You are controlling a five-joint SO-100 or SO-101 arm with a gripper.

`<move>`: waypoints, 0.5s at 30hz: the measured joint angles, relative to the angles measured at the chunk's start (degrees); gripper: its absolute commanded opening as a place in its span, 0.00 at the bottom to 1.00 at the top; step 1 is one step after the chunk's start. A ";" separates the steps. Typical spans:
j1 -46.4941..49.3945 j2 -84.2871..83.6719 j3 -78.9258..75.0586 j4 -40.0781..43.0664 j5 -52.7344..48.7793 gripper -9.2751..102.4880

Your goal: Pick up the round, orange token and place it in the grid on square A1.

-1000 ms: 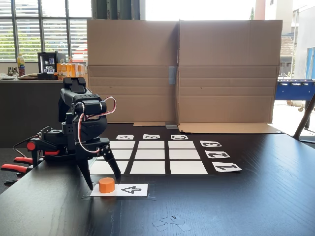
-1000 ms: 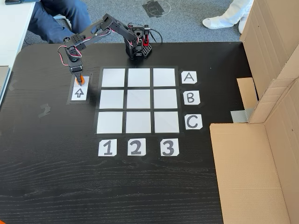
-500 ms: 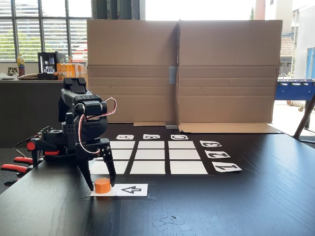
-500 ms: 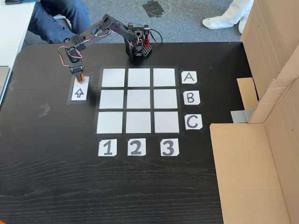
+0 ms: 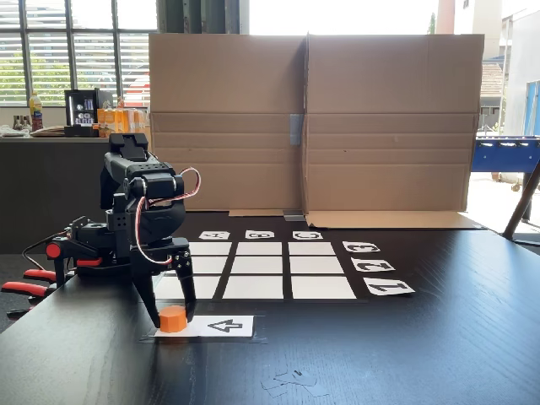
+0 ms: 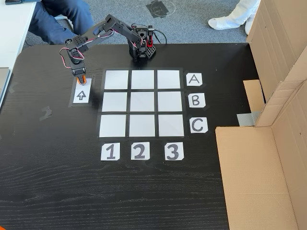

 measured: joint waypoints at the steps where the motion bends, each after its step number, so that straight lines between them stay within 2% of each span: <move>1: 0.00 0.00 -0.44 0.00 0.00 0.14; 8: -0.09 4.57 -4.75 3.43 0.00 0.14; 15: 0.70 18.46 -2.81 5.19 -0.26 0.15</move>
